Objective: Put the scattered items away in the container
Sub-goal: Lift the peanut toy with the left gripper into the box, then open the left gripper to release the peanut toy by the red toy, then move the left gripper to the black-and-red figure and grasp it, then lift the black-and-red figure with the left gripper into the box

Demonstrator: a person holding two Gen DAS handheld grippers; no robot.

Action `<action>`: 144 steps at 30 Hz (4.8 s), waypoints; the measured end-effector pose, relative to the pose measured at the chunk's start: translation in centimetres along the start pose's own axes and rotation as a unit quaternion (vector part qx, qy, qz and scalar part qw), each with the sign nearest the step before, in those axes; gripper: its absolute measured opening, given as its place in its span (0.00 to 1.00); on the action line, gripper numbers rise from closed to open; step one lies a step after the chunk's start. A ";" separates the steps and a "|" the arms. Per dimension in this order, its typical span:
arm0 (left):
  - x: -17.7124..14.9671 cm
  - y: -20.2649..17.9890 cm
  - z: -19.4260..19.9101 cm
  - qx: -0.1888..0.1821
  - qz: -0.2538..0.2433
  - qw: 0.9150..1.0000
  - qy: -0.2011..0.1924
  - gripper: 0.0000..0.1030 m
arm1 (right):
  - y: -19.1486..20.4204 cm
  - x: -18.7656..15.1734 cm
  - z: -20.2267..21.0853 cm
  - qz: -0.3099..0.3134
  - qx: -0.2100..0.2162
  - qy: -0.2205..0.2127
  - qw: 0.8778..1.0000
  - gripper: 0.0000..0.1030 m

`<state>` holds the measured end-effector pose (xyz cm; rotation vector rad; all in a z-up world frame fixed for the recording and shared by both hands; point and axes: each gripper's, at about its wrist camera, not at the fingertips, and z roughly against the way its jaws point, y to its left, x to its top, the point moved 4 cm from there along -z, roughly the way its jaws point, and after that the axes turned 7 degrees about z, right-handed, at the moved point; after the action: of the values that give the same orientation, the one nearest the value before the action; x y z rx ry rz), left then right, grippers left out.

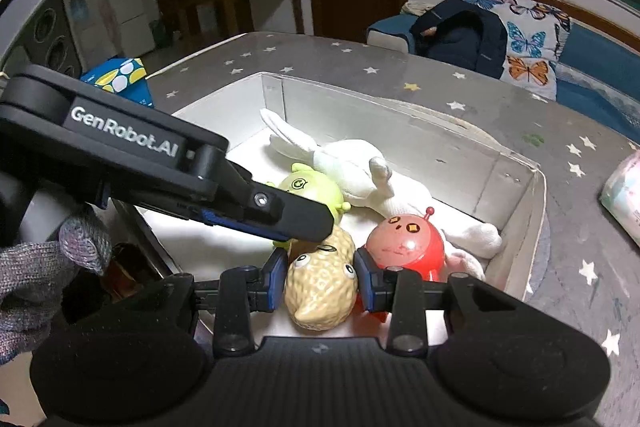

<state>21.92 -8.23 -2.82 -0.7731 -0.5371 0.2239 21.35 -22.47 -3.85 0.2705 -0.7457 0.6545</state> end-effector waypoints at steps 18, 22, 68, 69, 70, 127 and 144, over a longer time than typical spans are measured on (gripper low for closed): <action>-0.4 -0.1 -0.3 0.024 -0.025 0.999 -0.008 0.33 | 0.0 0.0 0.3 -0.008 0.001 0.003 1.000 0.36; -0.5 -0.3 -0.3 0.027 -0.027 0.999 -0.009 0.33 | 0.0 -0.1 0.5 -0.012 0.002 0.000 1.000 0.36; -6.1 -2.1 9.3 0.069 -0.119 0.986 -0.092 0.33 | 8.0 -2.5 8.0 -0.077 -0.026 -0.110 0.991 0.47; -6.2 -1.9 9.6 0.070 -0.118 0.986 -0.093 0.33 | 8.3 -2.6 8.1 -0.076 -0.028 -0.111 0.990 0.47; -6.4 -1.8 9.9 0.071 -0.118 0.986 -0.095 0.33 | 8.5 -2.6 8.3 -0.074 -0.029 -0.113 0.990 0.47; -6.6 8.1 13.5 0.055 -0.015 0.996 -0.067 0.38 | 15.8 -2.9 1.1 -0.028 0.058 -0.038 0.997 0.54; -7.7 6.3 15.4 0.047 -0.029 0.995 -0.081 0.38 | 16.8 -2.9 3.6 -0.010 0.051 -0.057 0.997 0.53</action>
<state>7.16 2.50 -1.12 -0.6498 -0.6963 0.2579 7.08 -12.42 -3.23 0.4113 -0.8182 0.6629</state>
